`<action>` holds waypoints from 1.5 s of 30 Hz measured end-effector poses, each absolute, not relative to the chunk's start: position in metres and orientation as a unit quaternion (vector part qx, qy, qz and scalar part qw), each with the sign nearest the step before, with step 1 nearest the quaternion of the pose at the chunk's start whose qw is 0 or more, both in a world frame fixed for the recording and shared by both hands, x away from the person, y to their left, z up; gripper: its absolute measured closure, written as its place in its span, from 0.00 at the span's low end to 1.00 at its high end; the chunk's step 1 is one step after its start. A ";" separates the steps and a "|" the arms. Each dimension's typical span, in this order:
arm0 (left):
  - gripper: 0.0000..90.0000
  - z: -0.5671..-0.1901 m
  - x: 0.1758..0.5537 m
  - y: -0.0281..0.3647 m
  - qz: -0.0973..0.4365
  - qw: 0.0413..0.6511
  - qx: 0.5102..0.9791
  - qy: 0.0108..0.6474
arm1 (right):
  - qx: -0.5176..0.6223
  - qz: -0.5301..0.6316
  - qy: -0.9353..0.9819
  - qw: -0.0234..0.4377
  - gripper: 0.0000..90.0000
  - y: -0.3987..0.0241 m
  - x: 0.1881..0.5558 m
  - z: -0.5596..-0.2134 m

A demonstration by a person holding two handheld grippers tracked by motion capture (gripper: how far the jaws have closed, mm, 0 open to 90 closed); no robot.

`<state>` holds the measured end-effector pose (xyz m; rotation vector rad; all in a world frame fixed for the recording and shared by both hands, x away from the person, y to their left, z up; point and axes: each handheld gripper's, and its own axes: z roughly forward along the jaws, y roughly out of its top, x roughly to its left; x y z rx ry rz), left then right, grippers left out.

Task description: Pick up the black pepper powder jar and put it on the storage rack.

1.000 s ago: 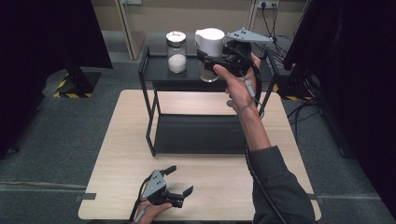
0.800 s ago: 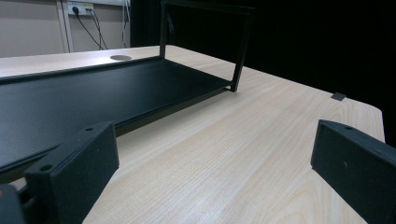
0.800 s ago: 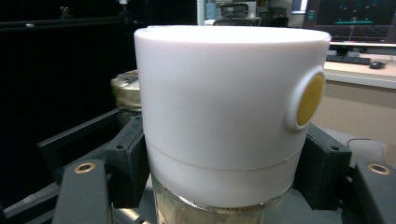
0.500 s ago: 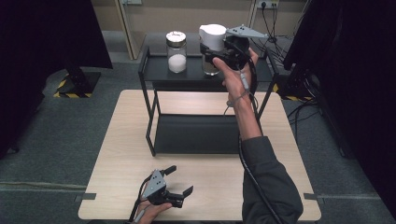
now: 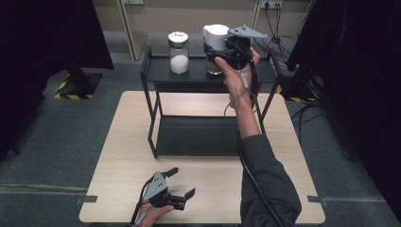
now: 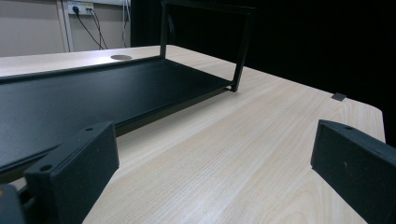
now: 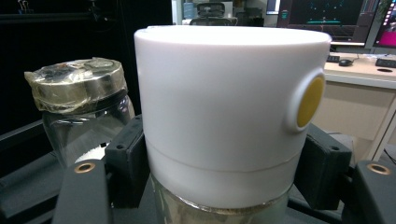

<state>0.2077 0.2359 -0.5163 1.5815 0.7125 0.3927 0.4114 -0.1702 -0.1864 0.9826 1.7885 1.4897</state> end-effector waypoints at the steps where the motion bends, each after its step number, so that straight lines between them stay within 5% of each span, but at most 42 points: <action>1: 0.00 -0.516 0.208 0.236 0.172 0.630 0.691 0.311 | 0.371 0.561 0.675 0.303 0.34 -0.170 0.412 -0.187; 12: 0.00 -0.516 0.207 0.236 0.173 0.629 0.691 0.310 | 0.363 0.568 0.670 0.309 0.34 -0.172 0.410 -0.194; 25: 0.00 -0.517 0.207 0.235 0.171 0.630 0.691 0.311 | 0.360 0.564 0.669 0.325 0.05 -0.171 0.398 -0.195; 45: 0.00 -0.517 0.207 0.235 0.173 0.630 0.690 0.311 | 0.337 0.597 0.662 0.303 0.01 -0.195 0.368 -0.207</action>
